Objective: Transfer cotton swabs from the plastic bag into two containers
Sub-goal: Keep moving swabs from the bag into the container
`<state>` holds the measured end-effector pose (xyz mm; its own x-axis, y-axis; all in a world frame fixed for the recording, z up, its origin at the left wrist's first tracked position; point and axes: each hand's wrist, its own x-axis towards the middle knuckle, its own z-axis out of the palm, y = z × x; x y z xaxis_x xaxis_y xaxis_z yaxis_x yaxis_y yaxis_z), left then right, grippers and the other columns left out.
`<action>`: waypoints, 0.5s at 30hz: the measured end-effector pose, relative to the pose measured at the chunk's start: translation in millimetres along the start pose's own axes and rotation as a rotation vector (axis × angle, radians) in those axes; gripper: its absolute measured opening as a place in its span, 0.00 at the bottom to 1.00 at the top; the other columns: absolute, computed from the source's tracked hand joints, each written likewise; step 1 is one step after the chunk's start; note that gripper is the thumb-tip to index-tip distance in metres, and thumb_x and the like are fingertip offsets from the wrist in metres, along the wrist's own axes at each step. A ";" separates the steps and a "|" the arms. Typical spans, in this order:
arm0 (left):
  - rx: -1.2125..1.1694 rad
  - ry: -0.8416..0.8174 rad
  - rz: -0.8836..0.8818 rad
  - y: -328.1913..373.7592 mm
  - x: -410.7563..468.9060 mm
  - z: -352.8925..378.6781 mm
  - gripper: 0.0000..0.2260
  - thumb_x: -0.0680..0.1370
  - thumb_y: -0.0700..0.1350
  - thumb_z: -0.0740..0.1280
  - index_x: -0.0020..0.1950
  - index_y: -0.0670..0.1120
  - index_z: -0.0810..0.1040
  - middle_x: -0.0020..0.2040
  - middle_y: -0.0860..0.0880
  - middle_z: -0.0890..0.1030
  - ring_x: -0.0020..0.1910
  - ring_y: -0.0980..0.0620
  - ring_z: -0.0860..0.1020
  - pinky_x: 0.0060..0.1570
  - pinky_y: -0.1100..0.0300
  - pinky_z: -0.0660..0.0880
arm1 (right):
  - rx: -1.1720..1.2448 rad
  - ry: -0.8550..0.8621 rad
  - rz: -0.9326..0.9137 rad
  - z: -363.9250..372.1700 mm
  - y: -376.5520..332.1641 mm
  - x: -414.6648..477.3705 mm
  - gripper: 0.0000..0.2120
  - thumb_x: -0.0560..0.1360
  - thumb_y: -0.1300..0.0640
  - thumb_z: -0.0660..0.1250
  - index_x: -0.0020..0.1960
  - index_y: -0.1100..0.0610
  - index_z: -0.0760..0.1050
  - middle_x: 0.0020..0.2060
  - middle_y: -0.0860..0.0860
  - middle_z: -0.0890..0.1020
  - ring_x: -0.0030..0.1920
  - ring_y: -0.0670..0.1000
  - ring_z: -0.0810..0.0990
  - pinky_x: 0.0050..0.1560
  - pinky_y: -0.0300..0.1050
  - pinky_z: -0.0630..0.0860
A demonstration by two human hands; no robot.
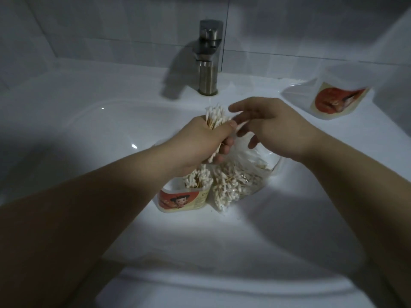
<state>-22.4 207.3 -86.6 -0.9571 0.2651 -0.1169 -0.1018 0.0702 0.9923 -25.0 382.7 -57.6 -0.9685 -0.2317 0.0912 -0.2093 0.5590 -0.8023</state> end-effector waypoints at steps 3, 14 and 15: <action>-0.037 0.032 -0.015 -0.3 -0.8 1.0 0.09 0.84 0.50 0.66 0.51 0.45 0.78 0.33 0.51 0.80 0.31 0.55 0.79 0.30 0.60 0.78 | -0.212 0.010 0.091 -6.8 2.3 -0.1 0.16 0.73 0.67 0.59 0.44 0.52 0.83 0.35 0.50 0.86 0.37 0.52 0.86 0.39 0.47 0.84; -0.007 0.077 0.019 3.0 -1.6 1.7 0.11 0.84 0.56 0.62 0.53 0.50 0.77 0.44 0.51 0.83 0.34 0.57 0.81 0.26 0.61 0.74 | -0.656 -0.323 0.199 1.5 5.7 -4.5 0.15 0.74 0.55 0.64 0.56 0.39 0.79 0.43 0.43 0.83 0.40 0.46 0.82 0.41 0.40 0.74; -0.003 0.084 0.027 2.6 -1.1 1.9 0.11 0.84 0.56 0.62 0.53 0.50 0.77 0.44 0.51 0.83 0.32 0.58 0.81 0.26 0.62 0.74 | -0.665 -0.359 0.216 1.5 5.8 -5.2 0.17 0.73 0.55 0.63 0.56 0.37 0.78 0.43 0.43 0.84 0.41 0.47 0.83 0.41 0.40 0.74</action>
<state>-21.1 209.1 -84.0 -0.9788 0.1856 -0.0868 -0.0766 0.0614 0.9952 -21.0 386.0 -63.6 -0.9178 -0.2434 -0.3138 -0.1680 0.9540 -0.2485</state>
